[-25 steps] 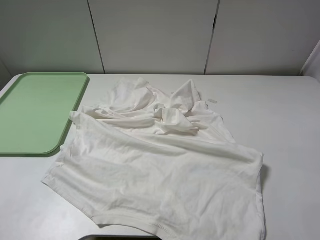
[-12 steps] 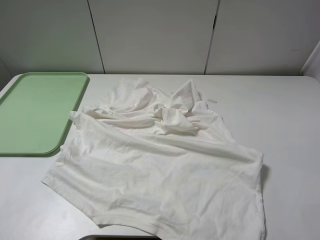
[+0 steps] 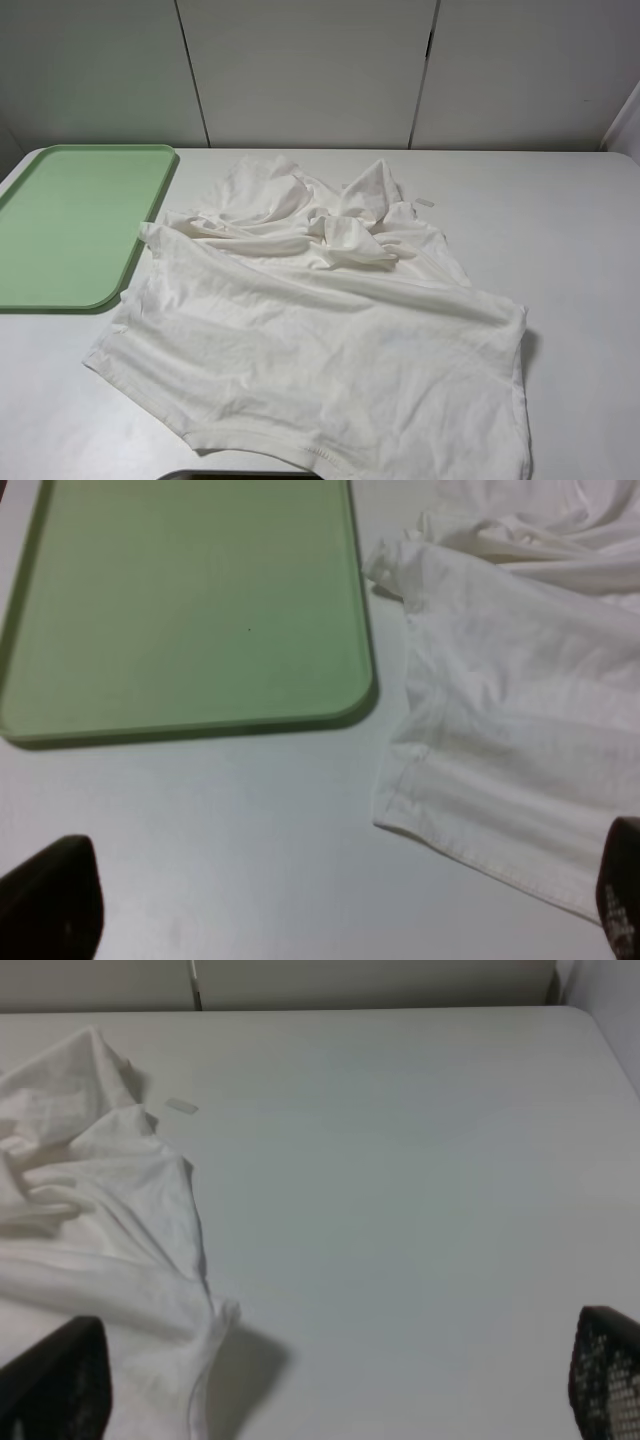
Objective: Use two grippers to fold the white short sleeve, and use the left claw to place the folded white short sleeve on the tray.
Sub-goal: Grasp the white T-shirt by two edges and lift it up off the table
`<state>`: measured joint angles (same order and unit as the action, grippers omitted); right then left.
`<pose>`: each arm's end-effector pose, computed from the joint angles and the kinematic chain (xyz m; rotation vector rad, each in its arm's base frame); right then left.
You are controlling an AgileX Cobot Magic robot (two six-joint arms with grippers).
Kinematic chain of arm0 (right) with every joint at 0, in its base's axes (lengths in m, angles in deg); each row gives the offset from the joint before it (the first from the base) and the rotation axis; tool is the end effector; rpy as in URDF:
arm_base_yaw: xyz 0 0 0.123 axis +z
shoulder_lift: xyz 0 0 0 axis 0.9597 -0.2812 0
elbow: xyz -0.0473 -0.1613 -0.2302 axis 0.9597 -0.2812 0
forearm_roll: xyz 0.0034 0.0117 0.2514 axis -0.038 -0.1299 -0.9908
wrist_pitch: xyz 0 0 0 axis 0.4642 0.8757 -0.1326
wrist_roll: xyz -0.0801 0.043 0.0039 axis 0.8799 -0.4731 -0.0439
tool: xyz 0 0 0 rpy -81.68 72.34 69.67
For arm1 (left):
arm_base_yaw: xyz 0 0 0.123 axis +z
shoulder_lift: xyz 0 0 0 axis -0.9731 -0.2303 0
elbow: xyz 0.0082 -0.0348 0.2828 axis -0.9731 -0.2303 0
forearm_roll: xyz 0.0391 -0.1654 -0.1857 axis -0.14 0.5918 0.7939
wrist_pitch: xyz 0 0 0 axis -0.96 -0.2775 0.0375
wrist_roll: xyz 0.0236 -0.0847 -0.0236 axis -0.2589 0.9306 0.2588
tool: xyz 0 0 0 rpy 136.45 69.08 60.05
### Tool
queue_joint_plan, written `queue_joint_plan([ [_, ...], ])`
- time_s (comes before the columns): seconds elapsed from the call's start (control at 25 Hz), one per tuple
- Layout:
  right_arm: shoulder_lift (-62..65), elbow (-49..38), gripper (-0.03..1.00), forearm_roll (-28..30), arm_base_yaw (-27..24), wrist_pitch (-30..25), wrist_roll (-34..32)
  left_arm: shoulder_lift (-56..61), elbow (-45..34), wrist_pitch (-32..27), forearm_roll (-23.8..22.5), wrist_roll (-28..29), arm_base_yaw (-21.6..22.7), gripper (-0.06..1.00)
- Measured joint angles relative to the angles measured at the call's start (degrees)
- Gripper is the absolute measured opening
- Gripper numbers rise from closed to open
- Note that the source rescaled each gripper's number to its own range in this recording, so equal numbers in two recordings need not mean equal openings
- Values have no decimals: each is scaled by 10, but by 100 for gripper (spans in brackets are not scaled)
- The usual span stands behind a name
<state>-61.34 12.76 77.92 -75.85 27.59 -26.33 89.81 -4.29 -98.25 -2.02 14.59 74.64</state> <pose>-0.0034 0.0010 0.2792 0.0590 2.0004 0.0014 -0.0038 -0.0020 0.2723 0.0804 2.0523 -0.0279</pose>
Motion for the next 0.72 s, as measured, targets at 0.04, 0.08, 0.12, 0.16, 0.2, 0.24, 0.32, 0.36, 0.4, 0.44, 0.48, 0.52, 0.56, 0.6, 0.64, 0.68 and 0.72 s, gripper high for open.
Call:
queue_joint_plan([
  [0.04, 0, 0, 100, 0, 0, 0, 0, 0, 0, 0, 0, 0, 0, 98],
  [0.08, 0, 0, 100, 0, 0, 0, 0, 0, 0, 0, 0, 0, 0, 98],
  [0.12, 0, 0, 100, 0, 0, 0, 0, 0, 0, 0, 0, 0, 0, 98],
  [0.16, 0, 0, 100, 0, 0, 0, 0, 0, 0, 0, 0, 0, 0, 98],
  [0.2, 0, 0, 100, 0, 0, 0, 0, 0, 0, 0, 0, 0, 0, 98],
  [0.24, 0, 0, 100, 0, 0, 0, 0, 0, 0, 0, 0, 0, 0, 98],
  [0.32, 0, 0, 100, 0, 0, 0, 0, 0, 0, 0, 0, 0, 0, 98],
  [0.36, 0, 0, 100, 0, 0, 0, 0, 0, 0, 0, 0, 0, 0, 98],
  [0.4, 0, 0, 100, 0, 0, 0, 0, 0, 0, 0, 0, 0, 0, 98],
  [0.44, 0, 0, 100, 0, 0, 0, 0, 0, 0, 0, 0, 0, 0, 98],
  [0.48, 0, 0, 100, 0, 0, 0, 0, 0, 0, 0, 0, 0, 0, 98],
  [0.52, 0, 0, 100, 0, 0, 0, 0, 0, 0, 0, 0, 0, 0, 98],
  [0.56, 0, 0, 100, 0, 0, 0, 0, 0, 0, 0, 0, -1, 0, 98],
  [0.6, 0, 0, 100, 0, 0, 0, 0, 0, 0, 0, -1, -1, 0, 98],
  [0.64, 0, 0, 100, 0, 0, 0, 0, 0, 0, 0, -1, -2, 0, 98],
  [0.68, 0, 0, 100, 0, 0, 0, 0, 0, 2, 0, -2, -2, 0, 98],
  [0.72, 0, 0, 100, 0, 0, 0, 0, 0, 4, 0, -2, -2, 0, 98],
])
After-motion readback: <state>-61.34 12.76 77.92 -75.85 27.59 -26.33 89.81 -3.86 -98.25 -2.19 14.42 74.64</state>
